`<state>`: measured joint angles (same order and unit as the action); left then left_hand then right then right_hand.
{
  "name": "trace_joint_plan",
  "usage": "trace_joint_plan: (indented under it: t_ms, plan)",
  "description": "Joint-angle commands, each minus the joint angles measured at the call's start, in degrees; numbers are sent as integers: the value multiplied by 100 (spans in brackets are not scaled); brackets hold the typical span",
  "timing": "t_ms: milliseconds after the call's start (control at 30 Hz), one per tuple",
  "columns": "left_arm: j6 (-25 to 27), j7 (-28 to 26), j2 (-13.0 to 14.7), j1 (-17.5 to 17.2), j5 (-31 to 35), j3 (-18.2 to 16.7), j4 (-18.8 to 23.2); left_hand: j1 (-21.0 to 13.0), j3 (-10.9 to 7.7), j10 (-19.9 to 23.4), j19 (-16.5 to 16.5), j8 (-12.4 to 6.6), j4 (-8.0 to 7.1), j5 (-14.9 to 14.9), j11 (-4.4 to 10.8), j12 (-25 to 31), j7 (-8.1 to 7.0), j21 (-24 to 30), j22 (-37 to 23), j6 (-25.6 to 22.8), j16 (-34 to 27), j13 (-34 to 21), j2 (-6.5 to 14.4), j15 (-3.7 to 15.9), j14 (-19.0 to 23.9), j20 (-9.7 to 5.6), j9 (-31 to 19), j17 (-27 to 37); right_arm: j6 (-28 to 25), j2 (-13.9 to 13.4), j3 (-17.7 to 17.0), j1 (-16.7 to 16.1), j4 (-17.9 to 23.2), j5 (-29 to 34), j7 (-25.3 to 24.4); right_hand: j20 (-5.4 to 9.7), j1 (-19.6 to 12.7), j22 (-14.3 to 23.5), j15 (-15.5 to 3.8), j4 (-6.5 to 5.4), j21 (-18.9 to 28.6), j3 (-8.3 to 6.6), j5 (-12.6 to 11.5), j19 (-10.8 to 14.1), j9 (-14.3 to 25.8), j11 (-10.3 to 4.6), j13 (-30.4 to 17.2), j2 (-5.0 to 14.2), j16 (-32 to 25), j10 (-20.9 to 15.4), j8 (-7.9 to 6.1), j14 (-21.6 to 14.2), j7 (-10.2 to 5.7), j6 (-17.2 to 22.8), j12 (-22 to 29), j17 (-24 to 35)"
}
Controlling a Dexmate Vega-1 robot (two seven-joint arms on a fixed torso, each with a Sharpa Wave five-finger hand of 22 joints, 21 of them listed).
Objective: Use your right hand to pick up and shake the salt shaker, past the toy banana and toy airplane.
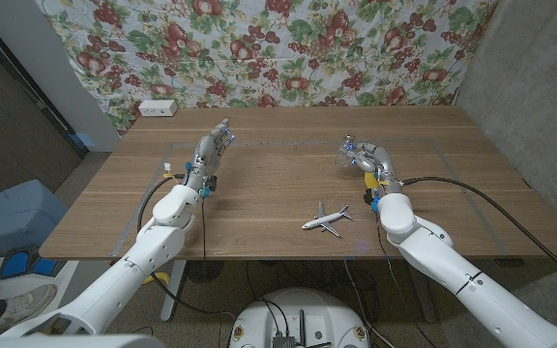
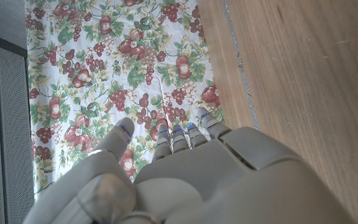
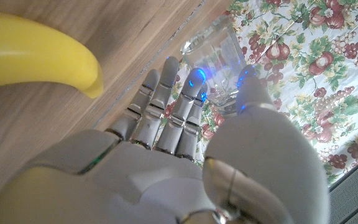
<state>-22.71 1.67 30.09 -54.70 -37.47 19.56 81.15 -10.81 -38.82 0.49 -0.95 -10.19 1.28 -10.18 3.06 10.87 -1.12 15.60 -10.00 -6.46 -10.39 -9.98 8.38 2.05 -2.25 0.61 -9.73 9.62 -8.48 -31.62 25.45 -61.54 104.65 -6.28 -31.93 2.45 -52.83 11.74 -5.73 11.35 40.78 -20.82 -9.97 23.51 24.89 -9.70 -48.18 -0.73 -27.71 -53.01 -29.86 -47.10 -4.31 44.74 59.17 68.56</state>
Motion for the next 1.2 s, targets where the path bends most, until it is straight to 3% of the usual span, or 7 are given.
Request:
trace_joint_plan:
  t_ms: [33, 400, 600, 1200]
  plan:
    - [24, -16, -9, 24, 30, 24, -1, 29, -29, 28, -59, -17, 22, -25, 4, 5, 22, -5, -10, -57, 4, -9, 221, 52, 32, 20, -26, 13, 655, 225, -68, -124, -268, -6, -436, 50, -656, 0, -701, -211, 38, -168, -39, 1, 137, 14, -20, 607, -3, -5, -76, -33, 392, 1447, 58, 17]
    - [34, -22, -22, 49, 42, 39, -10, 27, -31, 31, -66, -16, 18, -26, 7, 6, 16, -23, -11, -54, 4, -9, 227, 53, 30, 23, -26, 14, 1633, 981, -156, -158, -956, 356, -1528, 59, -651, -4, -698, -218, 57, -161, -41, -45, 129, -23, -14, 611, 1, 13, -63, -48, 385, 1440, 53, 19]
    - [25, -35, -29, 58, 58, 44, -12, 26, -30, 28, -71, -16, 18, -25, 2, 5, 19, -34, -11, -53, 2, -9, 227, 49, 33, 22, -26, 14, 1972, 1267, -225, -158, -1183, 422, -1859, 52, -651, -5, -699, -221, 69, -162, -44, -53, 134, -27, -18, 620, 3, 14, -66, -55, 407, 1444, 58, 19]
    - [29, -61, -34, 69, 77, 48, -1, 24, -29, 28, -83, -17, 17, -25, 8, 5, 19, -63, -12, -56, 4, -9, 225, 52, 28, 21, -26, 14, 2046, 1261, -252, -96, -1261, 461, -1651, 54, -655, -9, -697, -220, 108, -157, -52, -68, 147, -22, -34, 626, 5, 15, -70, -62, 419, 1447, 74, 24]
